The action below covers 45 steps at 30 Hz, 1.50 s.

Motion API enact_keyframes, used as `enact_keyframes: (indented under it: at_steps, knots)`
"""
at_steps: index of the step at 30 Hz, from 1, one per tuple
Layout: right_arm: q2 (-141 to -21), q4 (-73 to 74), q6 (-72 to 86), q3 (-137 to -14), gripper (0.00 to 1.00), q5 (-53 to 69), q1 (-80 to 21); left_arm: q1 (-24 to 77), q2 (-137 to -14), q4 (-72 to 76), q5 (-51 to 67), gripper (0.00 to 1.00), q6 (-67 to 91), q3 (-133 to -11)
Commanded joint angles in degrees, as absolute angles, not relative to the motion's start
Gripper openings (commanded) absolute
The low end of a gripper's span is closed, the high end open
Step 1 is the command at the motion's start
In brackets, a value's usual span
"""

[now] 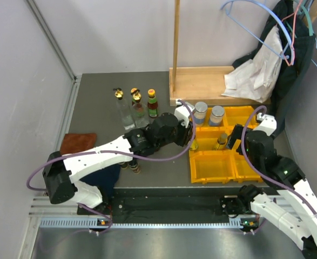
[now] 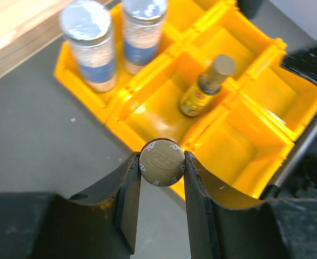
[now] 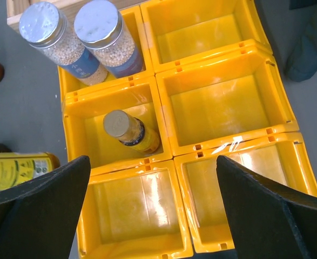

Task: Organize the condiment bottles
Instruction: Place the bottle in the storage box.

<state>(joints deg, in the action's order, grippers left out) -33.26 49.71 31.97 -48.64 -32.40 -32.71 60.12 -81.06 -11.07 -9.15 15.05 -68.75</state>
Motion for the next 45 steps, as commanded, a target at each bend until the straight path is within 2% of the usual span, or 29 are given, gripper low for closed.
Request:
enact_keyframes:
  at_steps: [1,15,31,35,36,38,39,42,43,45]
  knots:
    - [-31.8,50.6,32.8,-51.9,0.99,-34.3,-32.0,61.7,-82.6,-0.6,-5.5,0.00,13.3,-71.5]
    - [-29.1,52.4,32.9,-51.5,0.99,-35.8,-32.0,63.5,-94.2,6.9,-12.6,0.00,12.4,-76.7]
    - [-28.6,53.0,33.4,-51.0,0.99,-35.6,-32.0,63.8,-104.4,6.2,-13.0,0.00,13.0,-80.3]
    - [-28.5,53.2,33.4,-51.1,0.99,-35.7,-32.0,63.9,-104.8,5.7,-13.4,0.09,12.8,-80.5]
    - [-28.6,53.2,33.4,-51.1,0.99,-35.6,-32.1,64.0,-104.9,5.6,-13.5,0.16,12.9,-80.4]
    - [-28.6,53.2,33.5,-51.1,0.99,-35.5,-32.1,64.1,-104.8,5.3,-13.7,0.24,12.9,-80.3]
    - [-28.6,53.2,33.4,-51.1,0.99,-35.5,-32.0,64.1,-104.7,5.2,-13.9,0.43,12.9,-80.3]
    - [-28.5,53.3,33.4,-51.2,0.99,-35.3,-32.1,64.4,-104.2,5.1,-14.7,0.62,12.9,-80.2]
    - [-28.5,53.3,33.4,-51.3,0.99,-35.4,-32.1,64.5,-103.6,5.1,-14.9,0.71,12.8,-80.2]
    - [-28.6,54.0,33.6,-51.6,0.99,-35.9,-32.0,65.1,-102.8,5.4,-15.6,0.77,12.4,-80.2]
